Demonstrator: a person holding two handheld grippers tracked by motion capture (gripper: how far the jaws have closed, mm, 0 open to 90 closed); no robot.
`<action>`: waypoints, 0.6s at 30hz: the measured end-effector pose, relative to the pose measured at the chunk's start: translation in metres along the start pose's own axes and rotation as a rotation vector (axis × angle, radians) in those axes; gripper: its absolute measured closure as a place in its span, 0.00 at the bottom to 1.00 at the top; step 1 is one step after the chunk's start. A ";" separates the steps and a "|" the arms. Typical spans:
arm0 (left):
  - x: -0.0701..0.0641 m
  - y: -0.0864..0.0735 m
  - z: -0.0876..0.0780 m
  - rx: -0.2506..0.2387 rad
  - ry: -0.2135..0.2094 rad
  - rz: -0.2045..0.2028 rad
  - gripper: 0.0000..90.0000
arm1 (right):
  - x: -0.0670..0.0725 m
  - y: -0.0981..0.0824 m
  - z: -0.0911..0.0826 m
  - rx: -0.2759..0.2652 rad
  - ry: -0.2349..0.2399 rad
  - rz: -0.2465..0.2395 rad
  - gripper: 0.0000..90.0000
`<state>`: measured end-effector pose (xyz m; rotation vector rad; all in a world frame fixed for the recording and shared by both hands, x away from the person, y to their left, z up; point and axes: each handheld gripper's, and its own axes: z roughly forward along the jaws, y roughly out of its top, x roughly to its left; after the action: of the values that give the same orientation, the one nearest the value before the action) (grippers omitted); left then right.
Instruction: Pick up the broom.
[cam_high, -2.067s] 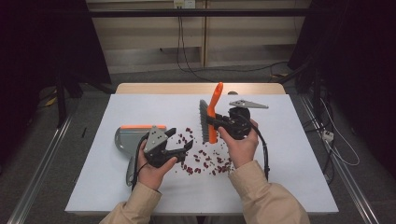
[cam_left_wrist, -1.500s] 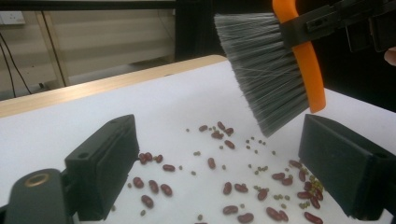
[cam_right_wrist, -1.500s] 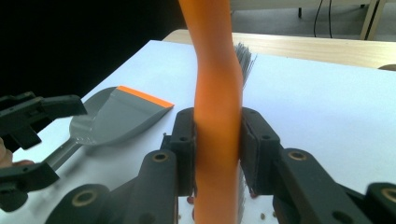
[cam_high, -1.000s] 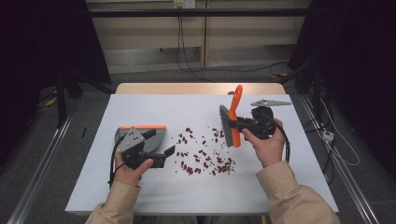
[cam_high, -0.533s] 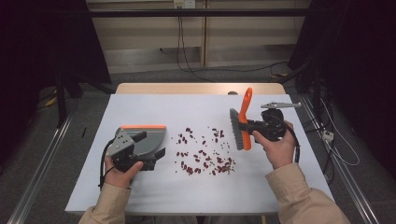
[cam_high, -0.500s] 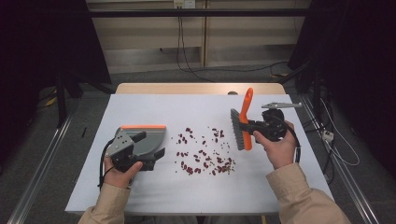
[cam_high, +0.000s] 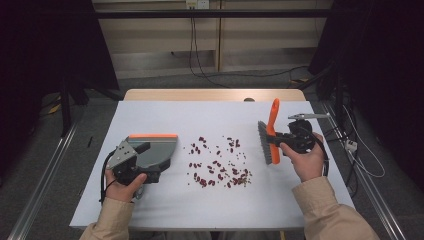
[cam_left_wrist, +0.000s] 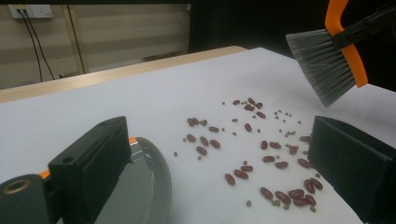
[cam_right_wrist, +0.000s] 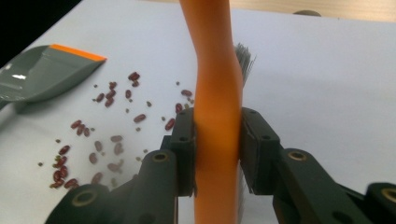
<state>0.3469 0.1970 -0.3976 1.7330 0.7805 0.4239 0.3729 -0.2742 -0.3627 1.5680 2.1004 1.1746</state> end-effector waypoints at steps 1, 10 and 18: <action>0.000 0.000 0.000 0.002 0.000 0.000 0.06 | -0.001 -0.001 0.001 0.007 -0.005 0.005 0.77; 0.001 -0.002 0.001 0.011 -0.004 0.003 0.06 | -0.003 -0.003 0.014 0.033 -0.036 -0.002 0.77; 0.002 -0.003 0.001 0.014 -0.005 0.000 0.06 | -0.005 0.000 0.036 0.027 -0.065 -0.012 0.78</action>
<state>0.3481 0.1980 -0.4010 1.7467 0.7815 0.4155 0.3979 -0.2626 -0.3869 1.5820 2.0895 1.0806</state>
